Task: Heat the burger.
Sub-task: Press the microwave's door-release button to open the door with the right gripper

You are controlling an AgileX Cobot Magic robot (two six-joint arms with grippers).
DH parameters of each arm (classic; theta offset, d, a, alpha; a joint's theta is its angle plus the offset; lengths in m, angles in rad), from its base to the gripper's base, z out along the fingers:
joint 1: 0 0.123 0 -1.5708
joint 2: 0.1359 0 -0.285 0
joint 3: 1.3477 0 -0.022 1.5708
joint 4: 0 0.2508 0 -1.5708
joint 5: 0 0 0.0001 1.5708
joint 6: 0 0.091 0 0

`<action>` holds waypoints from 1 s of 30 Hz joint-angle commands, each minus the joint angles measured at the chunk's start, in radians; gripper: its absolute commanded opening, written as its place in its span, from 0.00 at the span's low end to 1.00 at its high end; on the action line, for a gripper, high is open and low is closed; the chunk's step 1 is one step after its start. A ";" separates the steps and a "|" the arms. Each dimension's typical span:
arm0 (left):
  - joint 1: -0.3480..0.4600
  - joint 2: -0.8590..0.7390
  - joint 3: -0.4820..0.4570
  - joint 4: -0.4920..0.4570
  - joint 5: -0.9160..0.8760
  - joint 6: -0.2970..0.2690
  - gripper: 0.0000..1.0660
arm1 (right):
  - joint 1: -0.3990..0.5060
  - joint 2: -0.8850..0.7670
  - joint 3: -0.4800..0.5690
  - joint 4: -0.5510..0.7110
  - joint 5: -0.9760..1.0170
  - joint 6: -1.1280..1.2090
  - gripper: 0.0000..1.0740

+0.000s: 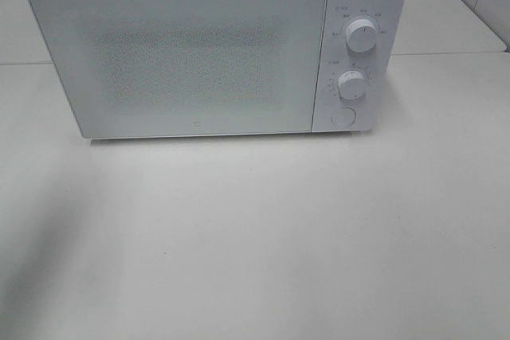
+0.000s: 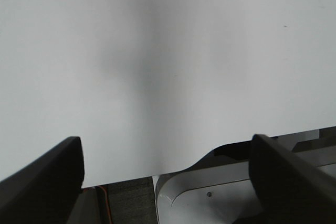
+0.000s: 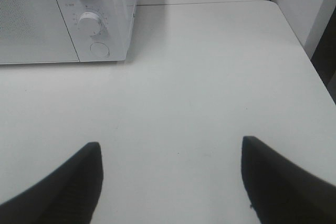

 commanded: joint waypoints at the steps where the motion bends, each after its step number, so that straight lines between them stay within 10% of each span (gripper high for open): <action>1: 0.073 -0.058 0.055 -0.011 -0.016 0.023 0.74 | -0.007 -0.028 0.000 0.000 -0.006 -0.010 0.65; 20: 0.157 -0.645 0.139 0.065 -0.013 0.022 0.74 | -0.007 -0.028 0.000 0.000 -0.006 -0.010 0.65; 30: 0.157 -0.957 0.333 0.111 -0.045 0.032 0.74 | -0.007 -0.028 0.000 0.000 -0.006 -0.010 0.65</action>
